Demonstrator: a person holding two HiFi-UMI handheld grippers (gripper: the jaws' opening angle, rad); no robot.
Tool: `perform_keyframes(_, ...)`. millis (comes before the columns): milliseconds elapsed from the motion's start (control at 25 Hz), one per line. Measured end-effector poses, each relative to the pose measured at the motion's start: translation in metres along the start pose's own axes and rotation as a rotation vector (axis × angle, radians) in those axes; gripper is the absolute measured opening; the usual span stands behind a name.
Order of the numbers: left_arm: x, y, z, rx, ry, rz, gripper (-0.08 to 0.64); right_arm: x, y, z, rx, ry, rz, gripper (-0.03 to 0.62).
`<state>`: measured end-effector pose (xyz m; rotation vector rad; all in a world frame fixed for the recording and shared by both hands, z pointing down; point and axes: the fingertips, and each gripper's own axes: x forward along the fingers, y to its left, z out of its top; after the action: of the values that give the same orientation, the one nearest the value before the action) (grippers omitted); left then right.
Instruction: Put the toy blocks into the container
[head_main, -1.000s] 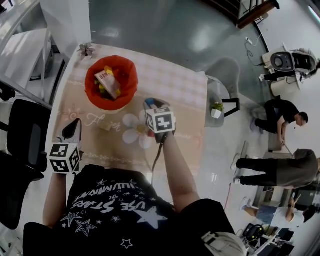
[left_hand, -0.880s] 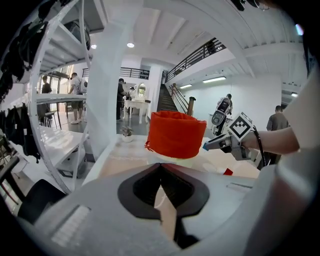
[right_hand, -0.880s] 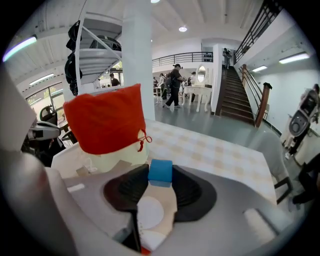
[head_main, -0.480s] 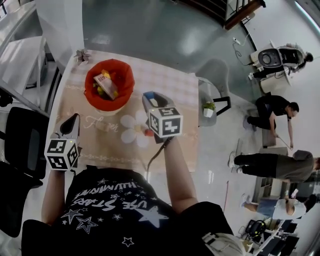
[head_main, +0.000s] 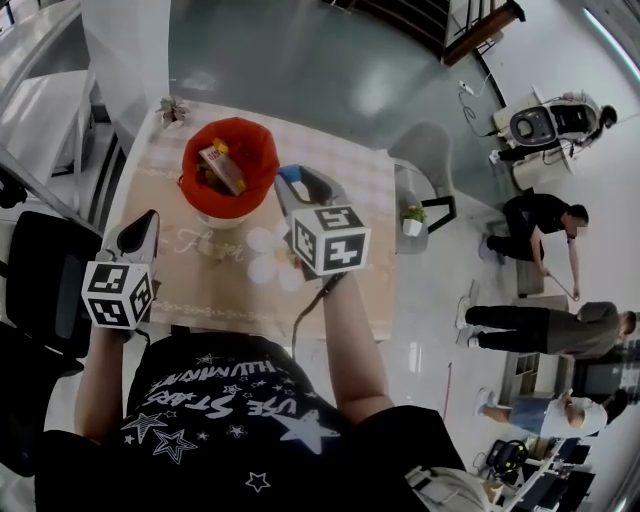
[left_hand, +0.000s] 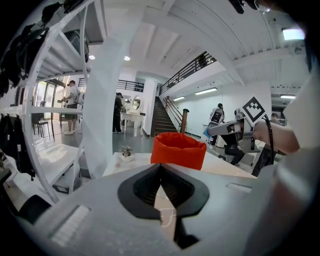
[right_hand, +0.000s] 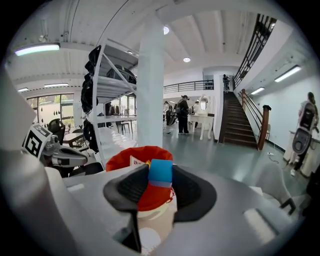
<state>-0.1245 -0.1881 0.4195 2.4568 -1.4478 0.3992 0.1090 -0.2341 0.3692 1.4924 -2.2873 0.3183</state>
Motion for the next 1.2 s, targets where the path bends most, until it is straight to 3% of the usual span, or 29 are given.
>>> perform_keyframes(600, 0.006, 0.030, -0.002, -0.026, 0.000, -0.016, 0.008, 0.056, 0.057, 0.017, -0.072, 0.033, 0.084, 0.150)
perform_keyframes(880, 0.008, 0.047, -0.004, -0.038, 0.001, -0.009, 0.008, 0.075, 0.062, 0.016, -0.091, 0.049, 0.063, 0.152)
perform_keyframes(960, 0.007, 0.052, -0.004, -0.039, 0.002, -0.005, 0.008, 0.077, 0.064, 0.019, -0.096, 0.038, 0.068, 0.198)
perform_keyframes(1200, 0.009, 0.056, -0.007, -0.052, 0.007, -0.003, 0.008, 0.077, 0.062, 0.018, -0.087, 0.037, 0.058, 0.210)
